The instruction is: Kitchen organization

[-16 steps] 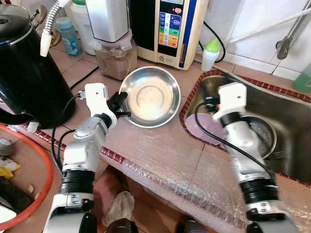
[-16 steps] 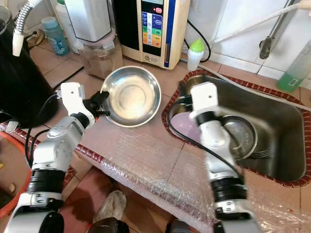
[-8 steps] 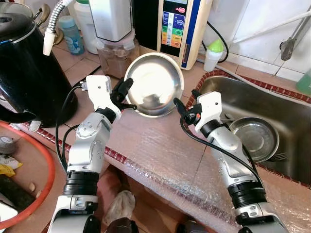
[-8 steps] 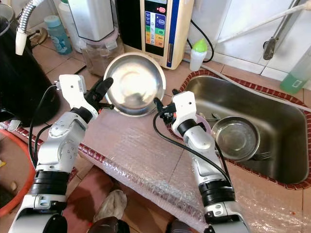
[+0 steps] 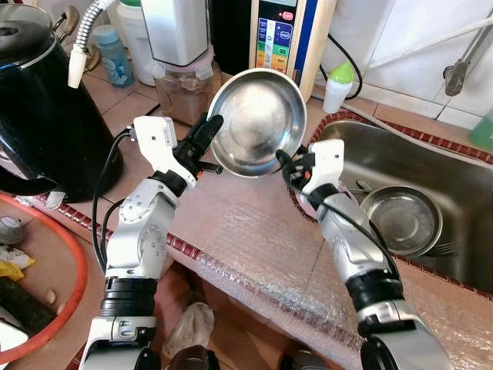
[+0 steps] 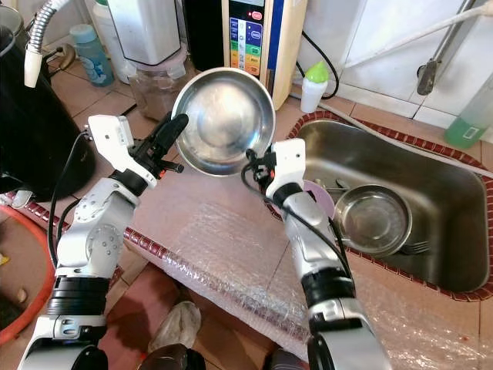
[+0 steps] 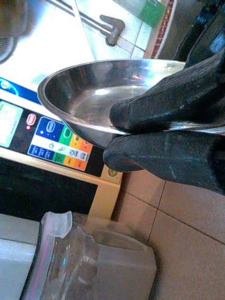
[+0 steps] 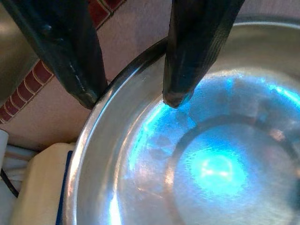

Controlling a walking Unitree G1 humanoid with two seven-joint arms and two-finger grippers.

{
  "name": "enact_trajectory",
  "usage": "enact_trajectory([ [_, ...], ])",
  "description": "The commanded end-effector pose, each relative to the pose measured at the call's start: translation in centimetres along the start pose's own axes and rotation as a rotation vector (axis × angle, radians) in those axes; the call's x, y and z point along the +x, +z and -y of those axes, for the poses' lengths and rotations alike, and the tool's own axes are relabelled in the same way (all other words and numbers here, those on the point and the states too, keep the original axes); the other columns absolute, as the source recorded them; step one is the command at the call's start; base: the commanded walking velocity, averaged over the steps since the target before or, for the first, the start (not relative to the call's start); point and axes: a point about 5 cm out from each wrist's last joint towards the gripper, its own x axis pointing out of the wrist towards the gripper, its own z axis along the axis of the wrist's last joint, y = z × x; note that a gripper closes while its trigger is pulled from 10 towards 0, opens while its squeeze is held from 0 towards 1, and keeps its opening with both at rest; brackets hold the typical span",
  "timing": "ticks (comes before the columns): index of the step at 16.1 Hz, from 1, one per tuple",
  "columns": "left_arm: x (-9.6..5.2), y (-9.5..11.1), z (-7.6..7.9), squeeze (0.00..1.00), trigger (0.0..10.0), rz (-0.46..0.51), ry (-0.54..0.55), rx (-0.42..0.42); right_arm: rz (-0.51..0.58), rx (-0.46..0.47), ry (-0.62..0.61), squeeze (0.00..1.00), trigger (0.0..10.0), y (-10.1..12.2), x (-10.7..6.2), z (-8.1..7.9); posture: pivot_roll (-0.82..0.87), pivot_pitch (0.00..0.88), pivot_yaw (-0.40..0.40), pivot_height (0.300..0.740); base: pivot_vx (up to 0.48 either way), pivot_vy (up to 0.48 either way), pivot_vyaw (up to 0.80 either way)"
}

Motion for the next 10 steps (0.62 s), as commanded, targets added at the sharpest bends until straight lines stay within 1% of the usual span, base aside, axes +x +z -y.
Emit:
enact_trajectory([
  [1, 0.1, 1.0, 0.8, 0.0, 0.0, 0.043, -0.072, -0.008, -0.004, 0.052, -0.063, 0.0, 0.0, 0.1, 0.2, 0.9, 0.03, 0.023, -0.003, 0.74, 0.0, 0.0, 0.0],
  [2, 0.0, 1.1, 0.8, 0.0, 0.0, 0.051, -0.078, -0.026, 0.007, 0.126, -0.091, 0.0, 0.0, 0.4, 0.5, 1.3, 0.03, 0.021, -0.006, 0.74, 0.0, 0.0, 0.0],
  [4, -0.1, 1.1, 0.8, 0.0, 0.0, 0.049, -0.083, -0.032, 0.03, 0.191, -0.092, 0.0, 0.0, 0.9, 0.8, 1.6, 0.03, 0.022, -0.007, 0.74, 0.0, 0.0, 0.0],
  [5, -0.1, 1.0, 0.8, 0.0, 0.0, 0.045, -0.087, -0.033, 0.049, 0.253, -0.082, 0.0, 0.0, 1.3, 1.0, 1.7, 0.03, 0.024, -0.005, 0.74, 0.0, 0.0, 0.0],
  [6, -0.1, 1.0, 0.8, 0.0, 0.0, 0.044, -0.087, -0.035, 0.051, 0.265, -0.08, 0.0, 0.0, 1.3, 1.0, 1.7, 0.03, 0.024, -0.003, 0.74, 0.0, 0.0, 0.0],
  [7, -0.1, 1.0, 1.0, 0.0, 0.0, 0.04, -0.097, -0.037, 0.051, 0.314, -0.052, 0.0, 0.0, 1.5, 1.2, 1.6, 0.03, 0.025, 0.0, 0.74, 0.0, 0.0, 0.0],
  [8, 0.0, 1.0, 1.1, 0.0, 0.0, 0.037, -0.104, -0.041, 0.056, 0.345, -0.034, 0.0, 0.8, 1.6, 1.3, 1.5, 0.03, 0.026, 0.003, 0.74, 0.0, 0.0, 0.0],
  [9, 0.0, 0.9, 1.1, 0.0, 0.0, 0.035, -0.108, -0.044, 0.07, 0.385, -0.029, 0.0, 1.1, 1.9, 1.3, 1.5, 0.03, 0.026, 0.003, 0.74, 0.0, 0.0, 0.0],
  [10, 0.0, 0.9, 1.2, 0.0, 0.0, 0.033, -0.116, -0.048, 0.081, 0.437, -0.006, 0.0, 6.7, 2.1, 1.4, 1.6, 0.03, 0.025, 0.006, 0.74, 0.0, 0.0, 0.0],
])
